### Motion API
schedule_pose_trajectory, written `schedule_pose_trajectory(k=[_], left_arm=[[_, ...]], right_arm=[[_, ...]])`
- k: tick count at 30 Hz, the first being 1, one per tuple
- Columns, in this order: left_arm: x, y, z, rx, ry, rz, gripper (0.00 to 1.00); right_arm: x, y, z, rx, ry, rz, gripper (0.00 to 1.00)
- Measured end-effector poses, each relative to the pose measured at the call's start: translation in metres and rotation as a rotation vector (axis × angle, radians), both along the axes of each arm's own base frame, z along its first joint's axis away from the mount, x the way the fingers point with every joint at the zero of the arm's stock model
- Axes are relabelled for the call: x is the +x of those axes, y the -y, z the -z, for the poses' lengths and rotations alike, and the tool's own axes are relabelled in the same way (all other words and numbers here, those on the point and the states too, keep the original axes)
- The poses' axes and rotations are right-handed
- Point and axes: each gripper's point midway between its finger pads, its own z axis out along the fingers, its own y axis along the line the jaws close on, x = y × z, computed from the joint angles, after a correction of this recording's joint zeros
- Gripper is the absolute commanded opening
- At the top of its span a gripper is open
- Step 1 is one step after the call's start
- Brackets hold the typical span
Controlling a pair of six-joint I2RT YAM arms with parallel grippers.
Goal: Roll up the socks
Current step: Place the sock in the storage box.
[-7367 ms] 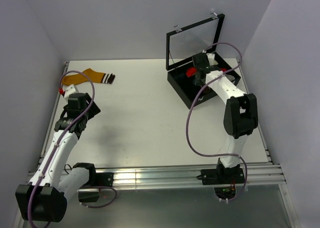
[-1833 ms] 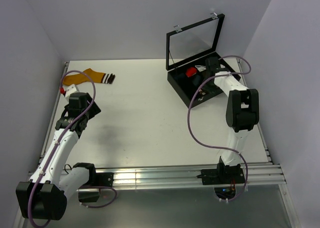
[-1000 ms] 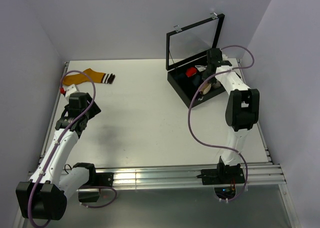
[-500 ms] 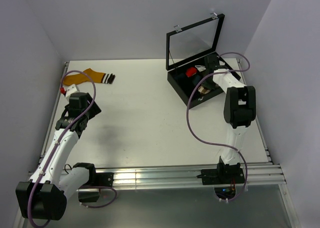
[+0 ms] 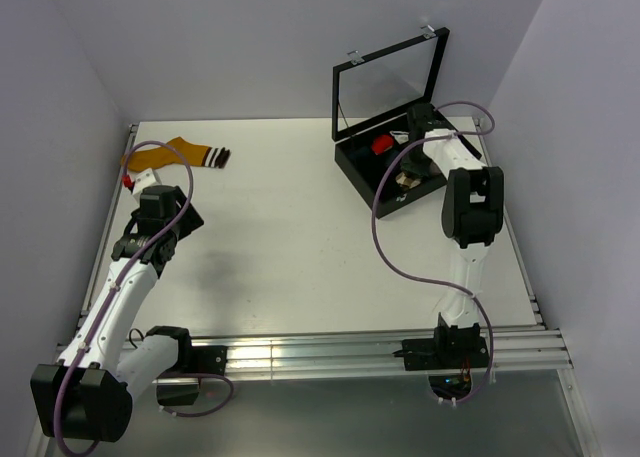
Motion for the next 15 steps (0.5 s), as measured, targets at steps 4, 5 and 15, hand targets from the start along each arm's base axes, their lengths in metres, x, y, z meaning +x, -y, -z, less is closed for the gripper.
schedule_pose_trajectory(k=[4,5,15], left_arm=[[0.0,0.0,0.0,0.0,0.001,0.001,0.7],[0.0,0.0,-0.001,0.0,0.002,0.001,0.7],[0.0,0.002,-0.001,-0.004,0.005,0.015,0.7]], right_arm=[[-0.001,-0.002,0.0,0.013,-0.015,-0.008,0.29],[0.0,-0.002,0.0,0.015,-0.015,-0.009,0.3],[-0.002,-0.012,-0.042,0.077,0.058,-0.049,0.41]])
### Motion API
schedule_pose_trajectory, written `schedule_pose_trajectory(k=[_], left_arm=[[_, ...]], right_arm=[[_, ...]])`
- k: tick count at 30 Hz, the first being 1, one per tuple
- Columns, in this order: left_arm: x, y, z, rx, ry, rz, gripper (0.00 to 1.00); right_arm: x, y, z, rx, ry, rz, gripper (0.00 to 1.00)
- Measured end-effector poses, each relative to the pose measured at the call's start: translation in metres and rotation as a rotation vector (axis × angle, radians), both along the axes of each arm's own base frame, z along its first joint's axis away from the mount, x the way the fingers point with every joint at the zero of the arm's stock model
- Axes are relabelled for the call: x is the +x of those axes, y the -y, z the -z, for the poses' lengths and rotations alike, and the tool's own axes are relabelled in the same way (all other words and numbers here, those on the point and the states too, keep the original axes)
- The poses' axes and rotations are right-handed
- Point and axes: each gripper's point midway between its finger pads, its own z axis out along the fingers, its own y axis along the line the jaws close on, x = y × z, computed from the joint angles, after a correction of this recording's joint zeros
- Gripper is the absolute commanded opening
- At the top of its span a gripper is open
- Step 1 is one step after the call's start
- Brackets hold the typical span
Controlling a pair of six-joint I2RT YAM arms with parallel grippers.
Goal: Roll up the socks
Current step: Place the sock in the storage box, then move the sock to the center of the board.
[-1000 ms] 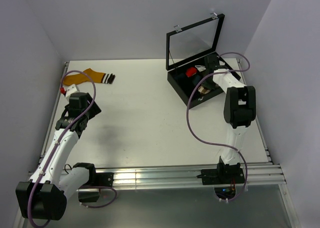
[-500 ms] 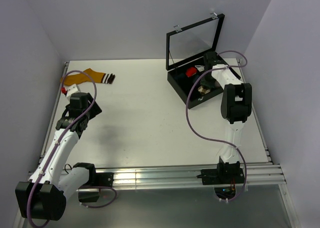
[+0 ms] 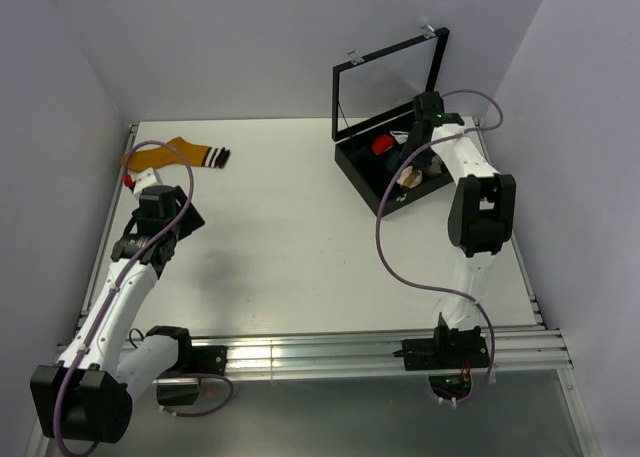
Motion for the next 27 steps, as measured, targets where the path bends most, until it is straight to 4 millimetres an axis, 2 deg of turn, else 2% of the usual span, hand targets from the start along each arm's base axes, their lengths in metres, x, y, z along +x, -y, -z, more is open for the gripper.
schedule_pose_trajectory(k=[2,4,7,9,13,16,17,22,27], left_arm=[[0.0,0.001,0.0,-0.005,-0.001,0.006,0.7],[0.001,0.003,0.001,-0.013,-0.002,0.012,0.7],[0.003,0.007,0.005,-0.029,-0.017,0.019,0.7],[0.009,0.01,0.007,-0.04,-0.034,0.024,0.7],[0.03,0.016,0.004,-0.06,-0.049,0.032,0.7],[0.052,0.02,0.001,-0.069,-0.052,0.034,0.7],[0.062,0.022,0.001,-0.07,-0.059,0.034,0.7],[0.114,0.027,0.006,-0.068,-0.071,0.035,0.69],[0.18,0.031,0.025,-0.045,-0.091,0.051,0.68]], right_arm=[[0.0,-0.002,-0.028,0.012,0.058,-0.006,0.44],[-0.002,-0.004,-0.064,0.024,0.137,-0.011,0.47],[-0.013,-0.005,-0.12,0.04,0.273,-0.014,0.62],[-0.032,-0.005,-0.156,0.051,0.365,-0.017,0.64],[-0.079,-0.011,-0.2,0.11,0.521,-0.04,0.7],[-0.118,-0.018,-0.204,0.162,0.597,-0.063,0.89],[-0.132,-0.021,-0.203,0.187,0.624,-0.074,0.91],[-0.183,-0.041,-0.191,0.312,0.735,-0.147,0.92],[-0.209,-0.06,-0.177,0.411,0.808,-0.236,0.9]])
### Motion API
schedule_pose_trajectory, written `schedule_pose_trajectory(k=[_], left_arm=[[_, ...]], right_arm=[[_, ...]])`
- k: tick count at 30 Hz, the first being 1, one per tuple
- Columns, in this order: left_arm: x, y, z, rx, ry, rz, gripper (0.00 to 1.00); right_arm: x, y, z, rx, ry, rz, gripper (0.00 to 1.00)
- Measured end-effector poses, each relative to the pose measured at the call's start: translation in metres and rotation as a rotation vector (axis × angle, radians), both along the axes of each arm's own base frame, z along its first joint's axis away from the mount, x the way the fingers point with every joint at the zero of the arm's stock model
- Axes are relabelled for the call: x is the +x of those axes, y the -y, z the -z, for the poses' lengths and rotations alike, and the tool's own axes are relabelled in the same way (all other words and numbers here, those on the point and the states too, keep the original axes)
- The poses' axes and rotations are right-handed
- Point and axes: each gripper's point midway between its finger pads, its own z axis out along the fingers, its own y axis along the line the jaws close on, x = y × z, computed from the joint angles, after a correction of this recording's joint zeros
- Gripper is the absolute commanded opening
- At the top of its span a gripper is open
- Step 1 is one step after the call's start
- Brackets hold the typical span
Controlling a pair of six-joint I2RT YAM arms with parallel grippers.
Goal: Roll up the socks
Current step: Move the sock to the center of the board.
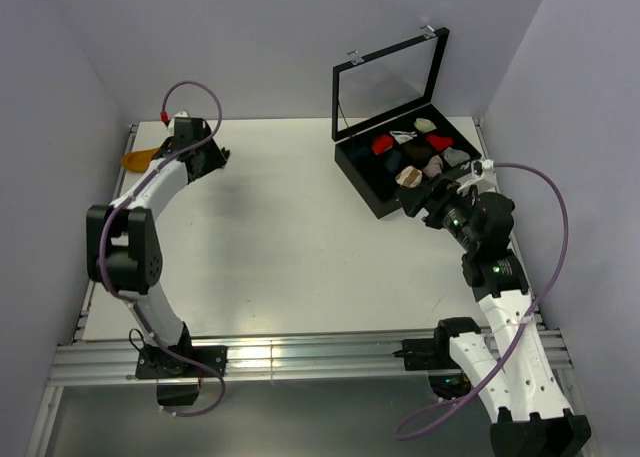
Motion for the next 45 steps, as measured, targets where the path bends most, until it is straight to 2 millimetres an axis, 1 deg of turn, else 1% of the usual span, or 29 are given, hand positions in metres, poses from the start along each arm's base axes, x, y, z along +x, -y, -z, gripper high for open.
schedule_pose_trajectory(k=[3,7,10,12,18,20,22,25,28,30,33,34,37,40,42,45], left_arm=[[0.03,0.002,0.017,0.013,-0.01,0.028,0.68],[0.072,0.007,0.034,0.027,-0.004,0.073,0.68],[0.098,0.01,0.046,0.04,0.005,0.11,0.68],[0.11,0.011,0.054,0.056,0.01,0.129,0.68],[0.138,0.01,0.083,0.081,-0.007,0.164,0.66],[0.143,0.01,0.095,0.077,-0.029,0.184,0.64],[0.145,0.011,0.095,0.07,-0.03,0.197,0.61],[0.141,0.013,0.097,0.056,-0.045,0.221,0.58],[0.132,0.017,0.098,0.031,-0.065,0.244,0.57],[0.119,0.024,0.099,0.007,-0.086,0.256,0.56],[0.085,0.038,0.101,-0.023,-0.142,0.279,0.55],[0.074,0.046,0.101,-0.029,-0.157,0.287,0.55],[0.038,0.08,0.103,-0.051,-0.197,0.335,0.55],[-0.005,0.127,0.104,-0.093,-0.222,0.405,0.55],[-0.038,0.159,0.104,-0.122,-0.244,0.46,0.54],[-0.081,0.198,0.104,-0.167,-0.265,0.526,0.55]], right_arm=[[-0.008,-0.008,0.014,0.011,-0.016,-0.049,0.88],[-0.011,-0.014,0.02,0.006,-0.033,-0.099,0.87],[-0.015,-0.018,0.025,-0.002,-0.052,-0.131,0.86],[-0.018,-0.021,0.026,-0.002,-0.056,-0.155,0.85],[-0.024,-0.027,0.033,0.007,-0.091,-0.195,0.85],[-0.024,-0.027,0.036,0.008,-0.106,-0.197,0.85],[-0.023,-0.027,0.039,0.007,-0.118,-0.197,0.84],[-0.021,-0.026,0.044,0.001,-0.139,-0.195,0.84],[-0.019,-0.025,0.05,-0.009,-0.155,-0.193,0.84],[-0.017,-0.025,0.053,-0.012,-0.164,-0.193,0.84],[-0.015,-0.025,0.056,-0.013,-0.175,-0.196,0.84],[-0.015,-0.026,0.057,-0.013,-0.18,-0.199,0.84],[-0.013,-0.027,0.061,-0.014,-0.193,-0.211,0.83],[-0.013,-0.029,0.064,-0.014,-0.201,-0.224,0.83],[-0.013,-0.03,0.064,-0.013,-0.194,-0.233,0.82],[-0.016,-0.033,0.067,-0.006,-0.199,-0.253,0.82]])
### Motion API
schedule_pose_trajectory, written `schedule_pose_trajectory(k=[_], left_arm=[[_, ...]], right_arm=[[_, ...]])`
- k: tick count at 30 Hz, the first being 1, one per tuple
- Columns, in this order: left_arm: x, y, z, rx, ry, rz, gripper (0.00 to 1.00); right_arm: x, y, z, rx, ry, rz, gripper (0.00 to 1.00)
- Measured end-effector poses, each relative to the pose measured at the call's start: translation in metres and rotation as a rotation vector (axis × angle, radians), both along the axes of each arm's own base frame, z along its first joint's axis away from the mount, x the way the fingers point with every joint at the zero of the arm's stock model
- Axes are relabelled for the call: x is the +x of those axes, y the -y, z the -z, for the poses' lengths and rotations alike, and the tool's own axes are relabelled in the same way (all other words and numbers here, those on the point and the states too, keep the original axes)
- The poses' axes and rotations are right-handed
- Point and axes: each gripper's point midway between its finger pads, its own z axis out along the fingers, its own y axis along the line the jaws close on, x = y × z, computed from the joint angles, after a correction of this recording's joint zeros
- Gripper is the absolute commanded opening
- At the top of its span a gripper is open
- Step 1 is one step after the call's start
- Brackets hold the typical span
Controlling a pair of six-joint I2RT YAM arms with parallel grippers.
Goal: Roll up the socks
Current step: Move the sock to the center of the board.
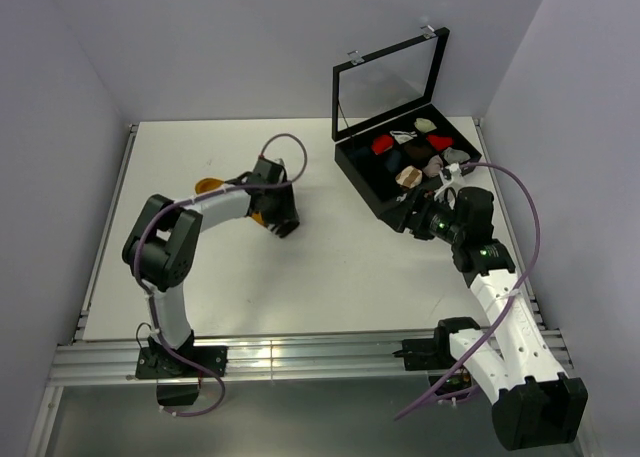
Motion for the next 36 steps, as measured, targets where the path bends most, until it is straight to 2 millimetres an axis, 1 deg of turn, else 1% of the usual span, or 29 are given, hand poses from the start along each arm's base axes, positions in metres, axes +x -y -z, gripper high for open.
schedule_pose_trajectory(k=[3,6,9,11,13,15,18,21,23,24,27,32,36], left_arm=[[-0.044,0.033,0.0,-0.029,-0.029,0.062,0.55],[-0.074,0.053,-0.001,-0.028,-0.046,0.116,0.57],[-0.094,0.066,-0.002,0.003,-0.051,0.163,0.57],[-0.104,0.068,-0.002,0.041,-0.044,0.191,0.57],[-0.109,0.066,-0.004,0.091,-0.026,0.219,0.58],[-0.109,0.063,-0.01,0.124,0.003,0.242,0.59],[-0.105,0.056,-0.029,0.151,0.067,0.267,0.59],[-0.1,0.053,-0.052,0.151,0.137,0.273,0.58],[-0.098,0.052,-0.062,0.143,0.166,0.272,0.58],[-0.098,0.052,-0.065,0.138,0.174,0.269,0.58],[-0.107,0.044,-0.061,0.138,0.175,0.268,0.58],[-0.127,0.029,-0.042,0.177,0.147,0.303,0.6],[-0.132,0.026,-0.04,0.208,0.188,0.346,0.61]], right_arm=[[-0.003,-0.002,0.001,0.006,0.0,-0.013,0.82],[-0.006,-0.003,-0.001,0.011,0.017,-0.023,0.82],[-0.01,-0.005,-0.001,0.016,0.024,-0.034,0.82],[-0.012,-0.007,-0.001,0.02,0.022,-0.047,0.82],[-0.013,-0.009,0.0,0.022,0.021,-0.056,0.82],[-0.014,-0.011,0.0,0.022,0.022,-0.064,0.82],[-0.016,-0.013,-0.002,0.024,0.03,-0.074,0.82],[-0.018,-0.015,-0.003,0.024,0.034,-0.082,0.82],[-0.019,-0.017,-0.003,0.027,0.031,-0.092,0.82],[-0.019,-0.018,-0.002,0.029,0.027,-0.097,0.82],[-0.02,-0.02,0.001,0.032,0.013,-0.109,0.82],[-0.019,-0.02,0.002,0.029,0.012,-0.11,0.82],[-0.02,-0.019,0.002,0.022,0.017,-0.11,0.82]])
